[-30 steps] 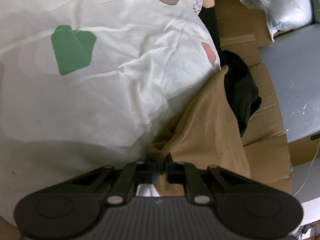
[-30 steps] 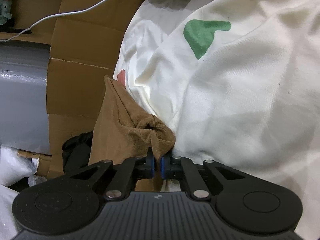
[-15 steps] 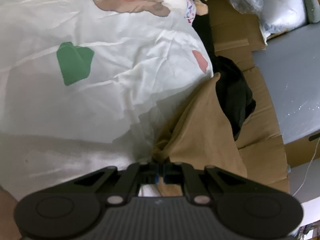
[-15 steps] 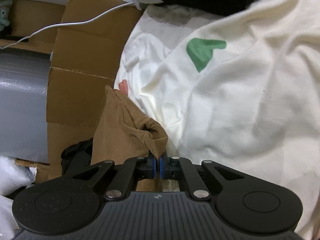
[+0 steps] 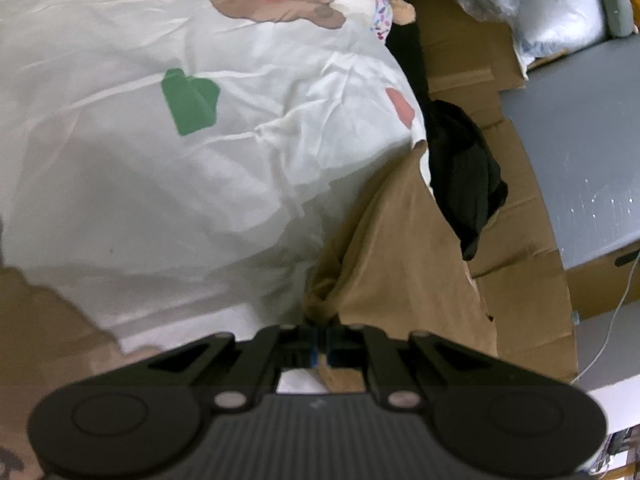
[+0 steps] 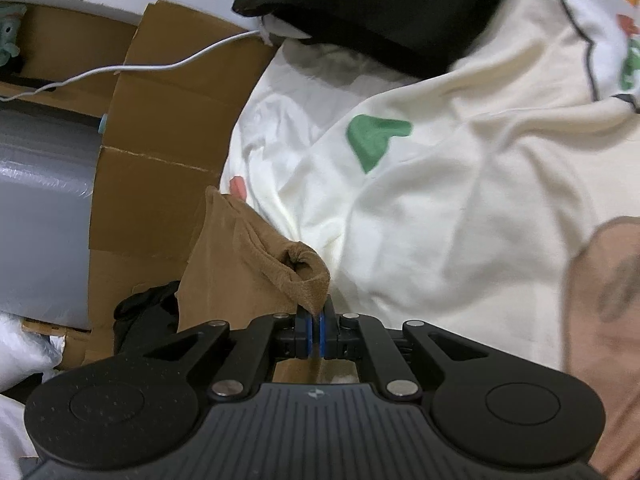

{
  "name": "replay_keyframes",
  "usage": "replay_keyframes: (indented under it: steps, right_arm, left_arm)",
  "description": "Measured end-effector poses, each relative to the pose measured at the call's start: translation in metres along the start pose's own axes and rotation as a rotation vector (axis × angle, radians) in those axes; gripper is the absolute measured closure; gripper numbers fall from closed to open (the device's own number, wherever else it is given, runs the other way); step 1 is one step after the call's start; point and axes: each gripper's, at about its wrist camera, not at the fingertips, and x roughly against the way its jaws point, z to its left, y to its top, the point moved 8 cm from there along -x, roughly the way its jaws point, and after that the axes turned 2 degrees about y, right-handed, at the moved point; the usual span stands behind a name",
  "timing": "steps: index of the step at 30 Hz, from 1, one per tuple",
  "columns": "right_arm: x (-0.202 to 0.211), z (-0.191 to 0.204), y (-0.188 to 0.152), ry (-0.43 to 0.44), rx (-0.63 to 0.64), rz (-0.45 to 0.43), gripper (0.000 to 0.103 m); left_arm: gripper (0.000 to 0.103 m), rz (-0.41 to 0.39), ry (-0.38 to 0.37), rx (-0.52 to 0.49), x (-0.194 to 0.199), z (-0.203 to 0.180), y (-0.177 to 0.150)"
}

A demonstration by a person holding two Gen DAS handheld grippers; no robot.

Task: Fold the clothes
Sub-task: 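Hold the pinched shirt corner with both grippers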

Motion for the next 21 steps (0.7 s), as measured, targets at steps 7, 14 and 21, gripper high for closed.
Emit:
replay_keyframes:
  steps: [7, 14, 21]
  right_arm:
    - [0.024, -0.018, -0.003, -0.027, 0.001, -0.015, 0.100]
    - [0.043, -0.026, -0.001, -0.046, -0.002, -0.028, 0.100]
    - [0.062, -0.035, 0.001, -0.065, -0.005, -0.040, 0.100]
  left_arm:
    - [0.100, 0.019, 0.011, 0.015, 0.012, 0.012, -0.020]
    - [0.100, 0.051, 0.013, 0.004, 0.029, 0.016, -0.040]
    - [0.100, 0.058, 0.009, 0.028, 0.037, 0.025, -0.055]
